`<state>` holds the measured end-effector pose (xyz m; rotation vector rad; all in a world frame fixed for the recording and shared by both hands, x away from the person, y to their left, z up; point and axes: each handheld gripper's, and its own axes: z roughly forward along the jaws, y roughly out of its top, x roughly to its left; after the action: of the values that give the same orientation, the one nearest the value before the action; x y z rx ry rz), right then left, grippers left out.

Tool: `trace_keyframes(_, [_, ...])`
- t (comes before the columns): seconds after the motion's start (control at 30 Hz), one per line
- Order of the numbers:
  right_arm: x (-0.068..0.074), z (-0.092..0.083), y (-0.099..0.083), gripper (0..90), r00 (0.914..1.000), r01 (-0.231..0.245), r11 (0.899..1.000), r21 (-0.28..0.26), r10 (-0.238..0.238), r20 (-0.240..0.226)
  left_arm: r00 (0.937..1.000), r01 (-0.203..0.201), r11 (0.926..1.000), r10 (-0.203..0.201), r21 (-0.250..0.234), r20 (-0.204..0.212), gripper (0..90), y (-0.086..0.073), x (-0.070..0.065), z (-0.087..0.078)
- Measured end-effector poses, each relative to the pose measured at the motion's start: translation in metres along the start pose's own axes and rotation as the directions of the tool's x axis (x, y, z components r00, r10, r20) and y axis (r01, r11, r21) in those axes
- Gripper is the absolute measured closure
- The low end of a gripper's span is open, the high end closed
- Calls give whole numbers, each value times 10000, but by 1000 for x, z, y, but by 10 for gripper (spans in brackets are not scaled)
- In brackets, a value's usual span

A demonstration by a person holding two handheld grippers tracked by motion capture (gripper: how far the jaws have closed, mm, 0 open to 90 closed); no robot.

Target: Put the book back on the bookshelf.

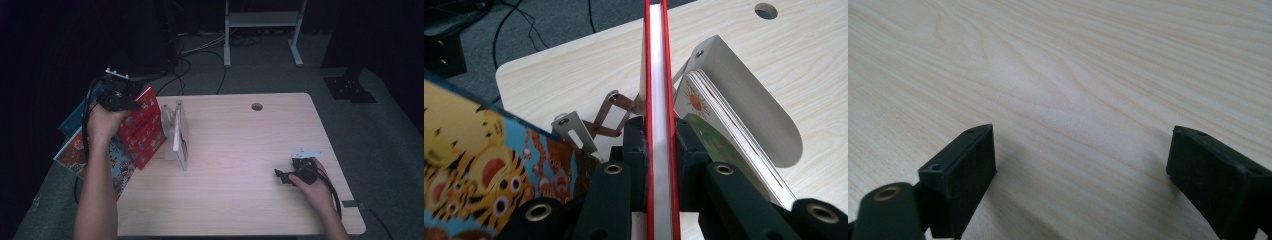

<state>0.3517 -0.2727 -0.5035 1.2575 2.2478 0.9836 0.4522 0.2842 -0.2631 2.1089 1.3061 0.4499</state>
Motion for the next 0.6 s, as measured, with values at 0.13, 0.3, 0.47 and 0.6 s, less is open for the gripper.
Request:
trace_keyframes(0.13, [0,0,0,114,10000,-1,10000,1,1,2,10000,39,10000,-39,-33,23,789,3,1,2])
trace_keyframes(0.3, [0,0,0,114,10000,-1,10000,4,1,-10,9999,118,9999,-118,-34,25,789,4,4,5])
trace_keyframes(0.47, [0,0,0,114,10000,-1,10000,-6,1,-2,9999,100,9999,-101,96,30,785,3,6,3])
trace_keyframes(0.6, [0,0,0,114,10000,-2,10000,-15,2,2,9997,198,9997,-200,175,129,782,1,10,1])
